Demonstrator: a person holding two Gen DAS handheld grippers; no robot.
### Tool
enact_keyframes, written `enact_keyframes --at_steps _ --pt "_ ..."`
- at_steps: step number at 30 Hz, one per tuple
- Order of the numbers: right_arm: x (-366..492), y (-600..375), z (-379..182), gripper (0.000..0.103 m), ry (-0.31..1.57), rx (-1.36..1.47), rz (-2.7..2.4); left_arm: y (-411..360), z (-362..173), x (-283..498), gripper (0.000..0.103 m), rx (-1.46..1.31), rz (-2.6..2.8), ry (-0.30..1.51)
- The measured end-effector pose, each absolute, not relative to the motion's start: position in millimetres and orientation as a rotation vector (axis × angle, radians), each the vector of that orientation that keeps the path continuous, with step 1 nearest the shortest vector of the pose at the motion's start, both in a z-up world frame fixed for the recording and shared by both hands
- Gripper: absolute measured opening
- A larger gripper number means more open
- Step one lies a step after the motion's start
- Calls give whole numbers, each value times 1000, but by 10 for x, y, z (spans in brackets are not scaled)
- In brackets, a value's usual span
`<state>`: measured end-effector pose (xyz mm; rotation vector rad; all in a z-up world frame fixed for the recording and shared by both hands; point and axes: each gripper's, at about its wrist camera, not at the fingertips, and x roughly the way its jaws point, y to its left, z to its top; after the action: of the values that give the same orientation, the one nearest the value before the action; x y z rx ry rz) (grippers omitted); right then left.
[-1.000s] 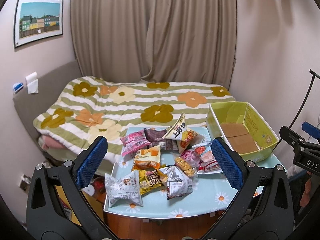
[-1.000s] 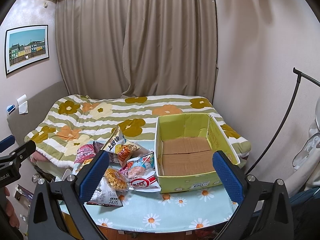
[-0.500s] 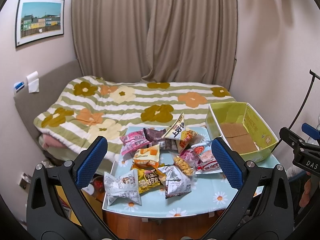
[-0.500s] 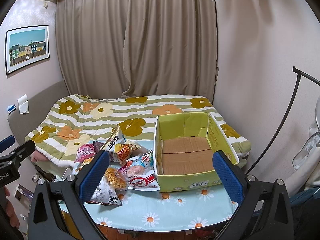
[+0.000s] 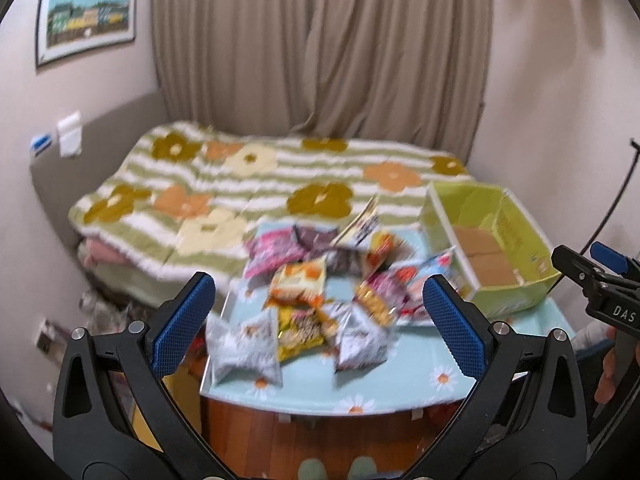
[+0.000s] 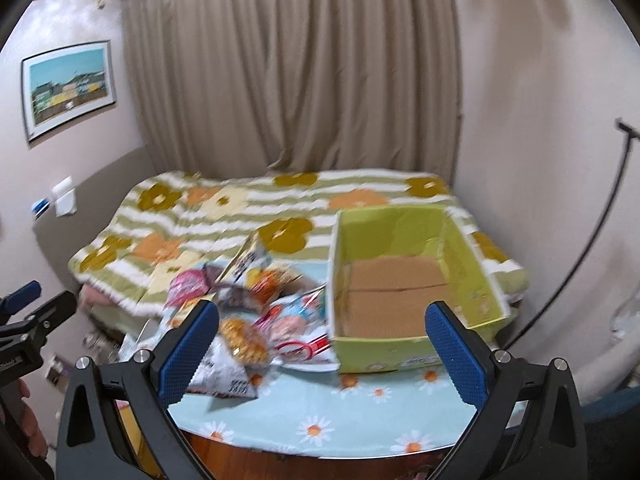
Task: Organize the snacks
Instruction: 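Grasp a white printed snack bag with each gripper from the pile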
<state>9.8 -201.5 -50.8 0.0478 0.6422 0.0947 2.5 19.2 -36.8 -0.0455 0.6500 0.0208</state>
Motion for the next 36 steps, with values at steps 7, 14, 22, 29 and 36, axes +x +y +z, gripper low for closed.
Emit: enact_keyframes --at_steps 7,14,22,29,36 --pt "436 -1761 -1095 103 810 88 250 571 -992 140 103 -94 84 823" --pt "726 -1389 -1729 103 988 219 346 1018 -1594 510 103 -141 48 960" --pt "984 -1027 -2209 103 1125 252 359 1282 -2315 1081 103 -82 27 1120" --pt "1142 -925 -2406 103 1193 253 358 1239 -2647 1342 103 -24 10 1202" --pt "1266 -905 -2529 103 1226 251 349 1204 -2794 1455 103 5 2 1229"
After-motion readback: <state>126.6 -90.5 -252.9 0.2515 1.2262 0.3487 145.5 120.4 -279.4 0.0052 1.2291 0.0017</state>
